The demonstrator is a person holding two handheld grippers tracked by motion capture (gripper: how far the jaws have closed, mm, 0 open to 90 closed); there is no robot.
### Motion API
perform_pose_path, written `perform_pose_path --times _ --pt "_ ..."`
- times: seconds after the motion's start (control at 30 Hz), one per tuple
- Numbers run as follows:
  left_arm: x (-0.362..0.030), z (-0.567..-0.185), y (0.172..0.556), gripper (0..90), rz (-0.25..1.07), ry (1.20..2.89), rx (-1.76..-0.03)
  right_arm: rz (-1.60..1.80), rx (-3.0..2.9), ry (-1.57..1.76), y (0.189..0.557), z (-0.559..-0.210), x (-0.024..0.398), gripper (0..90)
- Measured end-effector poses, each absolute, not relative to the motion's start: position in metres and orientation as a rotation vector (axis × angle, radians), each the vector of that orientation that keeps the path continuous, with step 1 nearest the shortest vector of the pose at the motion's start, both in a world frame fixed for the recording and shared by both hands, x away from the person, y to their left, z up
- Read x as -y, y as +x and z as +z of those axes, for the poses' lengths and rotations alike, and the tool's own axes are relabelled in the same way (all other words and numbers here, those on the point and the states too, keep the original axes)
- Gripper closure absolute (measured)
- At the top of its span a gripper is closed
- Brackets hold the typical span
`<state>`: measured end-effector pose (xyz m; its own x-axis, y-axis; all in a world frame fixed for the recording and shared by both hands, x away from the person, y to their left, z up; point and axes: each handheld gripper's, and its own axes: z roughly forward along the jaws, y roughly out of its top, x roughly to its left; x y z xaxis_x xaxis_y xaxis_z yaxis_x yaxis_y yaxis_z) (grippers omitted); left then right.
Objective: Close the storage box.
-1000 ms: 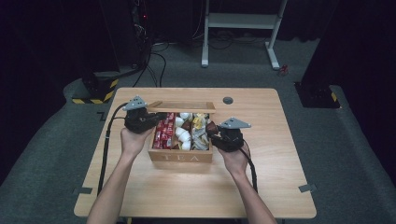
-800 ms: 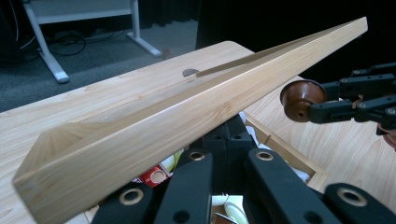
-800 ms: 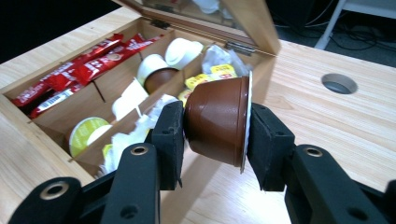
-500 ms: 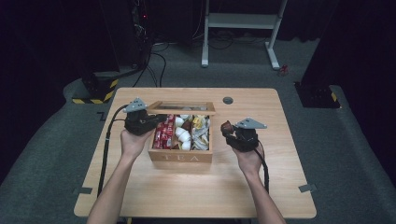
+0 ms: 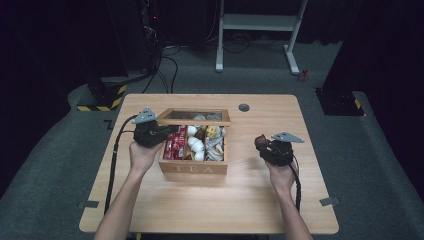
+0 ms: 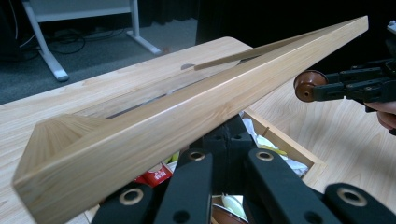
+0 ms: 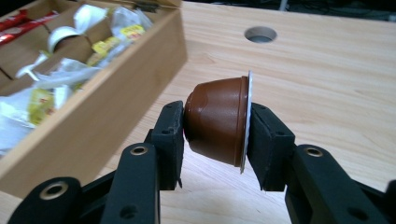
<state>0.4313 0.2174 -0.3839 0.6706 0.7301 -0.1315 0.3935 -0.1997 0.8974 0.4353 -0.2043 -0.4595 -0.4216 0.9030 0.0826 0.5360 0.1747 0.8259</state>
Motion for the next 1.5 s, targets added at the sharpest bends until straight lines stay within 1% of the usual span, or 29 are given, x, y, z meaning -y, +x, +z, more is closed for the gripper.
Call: perform_pose_path --times 0.33,0.8,0.83,1.1,1.3,1.5 --pt "-0.217 -0.385 0.431 90.0 0.392 1.822 -0.895 1.078 -2.004 1.431 0.443 -0.478 0.221 58.7" --pt "-0.218 -0.386 0.43 90.0 0.382 1.825 -0.894 1.071 -2.062 1.412 0.45 -0.494 0.208 57.4" --pt "-0.218 -0.385 0.43 90.0 0.381 1.825 -0.894 1.055 -2.072 1.402 0.45 -0.495 0.204 62.8" --pt "-0.218 -0.386 0.43 90.0 0.382 1.827 -0.896 1.049 -2.091 1.385 0.451 -0.495 0.201 64.6" --pt "-0.218 -0.386 0.429 90.0 0.378 1.826 -0.894 1.069 -2.075 1.393 0.448 -0.496 0.206 62.4" --pt "-0.218 -0.389 0.427 90.0 0.374 1.827 -0.893 1.1 -2.038 1.407 0.438 -0.495 0.217 56.4"
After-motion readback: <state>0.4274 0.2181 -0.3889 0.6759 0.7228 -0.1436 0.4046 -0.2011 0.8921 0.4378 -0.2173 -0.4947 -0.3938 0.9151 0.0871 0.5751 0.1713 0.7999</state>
